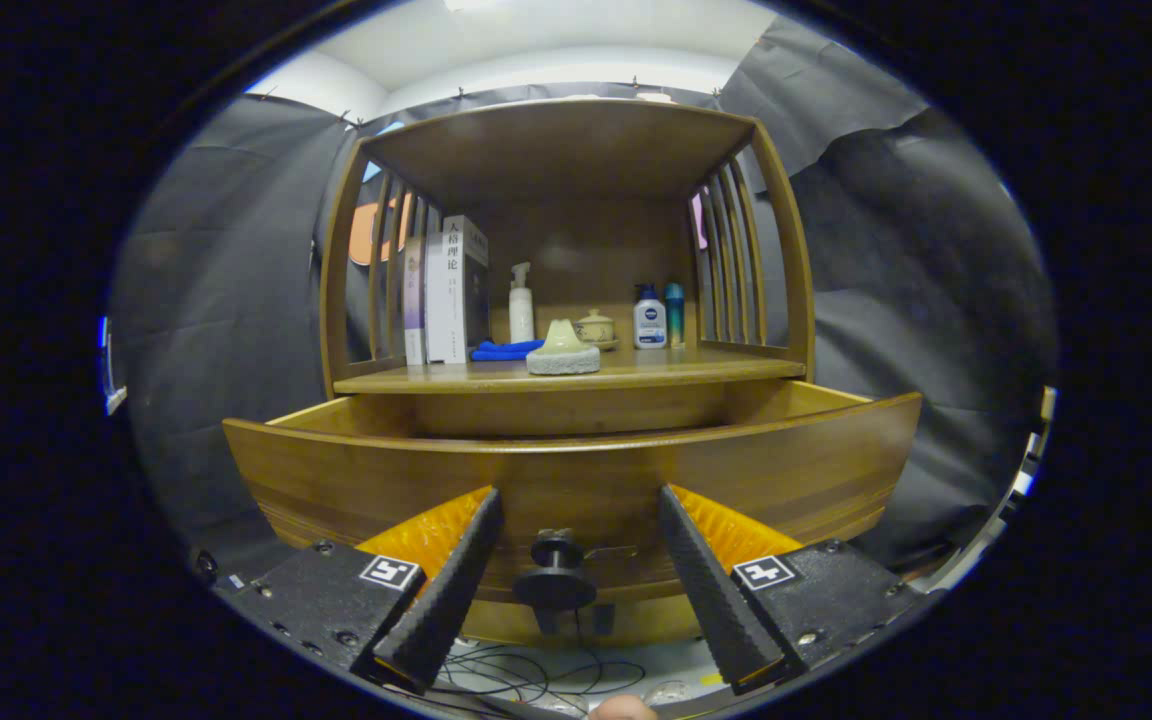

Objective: Pull open the drawer, take out the items inside it, and place them on the countertop above the cabinet.

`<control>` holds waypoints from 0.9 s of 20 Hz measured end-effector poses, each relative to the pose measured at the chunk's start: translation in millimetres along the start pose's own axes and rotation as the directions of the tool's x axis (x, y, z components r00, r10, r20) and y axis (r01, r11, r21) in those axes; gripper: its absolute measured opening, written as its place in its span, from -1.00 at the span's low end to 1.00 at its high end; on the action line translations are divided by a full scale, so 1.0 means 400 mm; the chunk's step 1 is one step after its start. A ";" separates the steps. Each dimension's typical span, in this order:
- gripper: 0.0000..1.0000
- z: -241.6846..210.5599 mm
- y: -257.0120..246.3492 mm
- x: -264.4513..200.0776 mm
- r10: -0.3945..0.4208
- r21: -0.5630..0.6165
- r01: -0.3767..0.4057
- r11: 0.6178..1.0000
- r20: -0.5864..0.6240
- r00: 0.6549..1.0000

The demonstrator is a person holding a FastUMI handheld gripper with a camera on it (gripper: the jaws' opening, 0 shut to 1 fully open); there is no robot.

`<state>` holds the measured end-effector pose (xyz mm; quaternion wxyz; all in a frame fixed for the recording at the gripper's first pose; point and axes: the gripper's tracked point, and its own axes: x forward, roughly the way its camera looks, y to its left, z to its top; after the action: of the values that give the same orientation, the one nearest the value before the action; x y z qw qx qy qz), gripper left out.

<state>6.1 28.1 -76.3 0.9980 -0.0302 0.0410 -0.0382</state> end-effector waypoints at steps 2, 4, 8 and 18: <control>0.98 0.005 0.000 0.023 0.004 0.001 -0.004 1.000 -0.010 1.000; 0.98 0.009 0.000 0.037 0.004 0.003 -0.004 1.000 -0.010 1.000; 0.98 0.012 0.002 0.065 0.003 0.001 -0.003 1.000 -0.017 1.000; 0.99 0.027 0.004 0.150 0.001 0.000 -0.001 1.000 -0.028 1.000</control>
<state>66.6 25.5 -70.6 0.9973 -0.0296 0.0550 -0.0383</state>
